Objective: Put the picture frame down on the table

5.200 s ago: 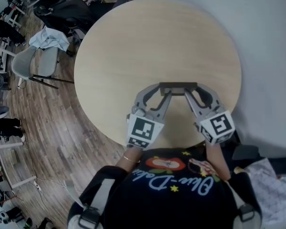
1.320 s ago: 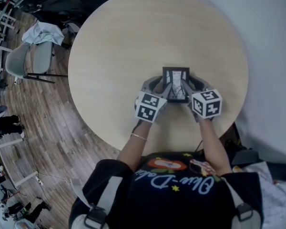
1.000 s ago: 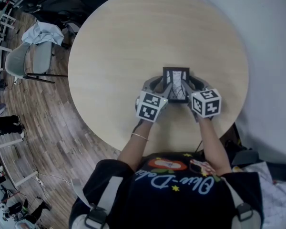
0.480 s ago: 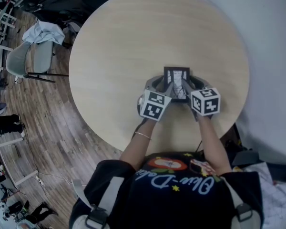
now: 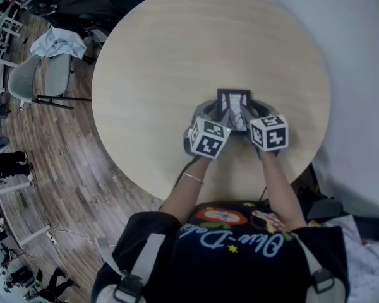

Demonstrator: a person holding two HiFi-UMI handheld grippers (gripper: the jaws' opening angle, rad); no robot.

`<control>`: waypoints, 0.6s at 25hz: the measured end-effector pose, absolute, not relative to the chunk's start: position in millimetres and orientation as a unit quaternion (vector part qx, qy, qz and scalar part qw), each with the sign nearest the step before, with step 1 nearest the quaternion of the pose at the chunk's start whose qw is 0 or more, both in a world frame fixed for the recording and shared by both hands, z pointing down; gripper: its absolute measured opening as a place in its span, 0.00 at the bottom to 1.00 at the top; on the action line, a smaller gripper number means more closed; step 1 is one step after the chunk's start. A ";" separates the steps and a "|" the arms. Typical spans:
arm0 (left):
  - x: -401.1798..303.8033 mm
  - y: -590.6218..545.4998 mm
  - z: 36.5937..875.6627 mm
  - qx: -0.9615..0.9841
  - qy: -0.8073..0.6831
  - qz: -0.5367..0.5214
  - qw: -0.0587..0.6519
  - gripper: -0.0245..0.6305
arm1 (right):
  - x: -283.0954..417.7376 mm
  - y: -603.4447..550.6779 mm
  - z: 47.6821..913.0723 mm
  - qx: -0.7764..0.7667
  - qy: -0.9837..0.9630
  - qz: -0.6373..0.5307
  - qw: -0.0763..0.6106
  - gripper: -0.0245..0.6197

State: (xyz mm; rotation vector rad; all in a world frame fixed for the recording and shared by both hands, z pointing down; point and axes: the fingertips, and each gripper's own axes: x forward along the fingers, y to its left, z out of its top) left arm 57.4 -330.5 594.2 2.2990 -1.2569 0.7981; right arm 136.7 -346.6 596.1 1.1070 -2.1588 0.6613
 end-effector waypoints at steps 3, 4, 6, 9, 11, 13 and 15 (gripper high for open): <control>57.1 -331.0 594.3 0.823 -0.449 0.284 0.199 0.25 | 136.5 -346.8 596.3 0.419 -0.816 0.250 0.308 0.22; 56.8 -330.7 594.6 0.823 -0.449 0.285 0.201 0.25 | 136.5 -347.2 596.2 0.420 -0.816 0.250 0.309 0.22; 56.7 -331.1 595.0 0.822 -0.449 0.287 0.202 0.25 | 136.6 -348.0 597.2 0.420 -0.815 0.250 0.310 0.22; 57.2 -332.6 595.1 0.823 -0.449 0.285 0.200 0.25 | 136.8 -348.9 598.2 0.421 -0.814 0.250 0.311 0.22; 56.7 -331.8 596.1 0.823 -0.447 0.286 0.203 0.25 | 136.8 -348.5 598.6 0.422 -0.815 0.250 0.310 0.22; 55.9 -329.9 596.8 0.823 -0.443 0.290 0.207 0.25 | 136.9 -347.8 598.4 0.424 -0.814 0.249 0.308 0.22; 55.7 -330.1 597.8 0.824 -0.443 0.286 0.207 0.25 | 136.4 -347.2 598.0 0.425 -0.815 0.248 0.307 0.22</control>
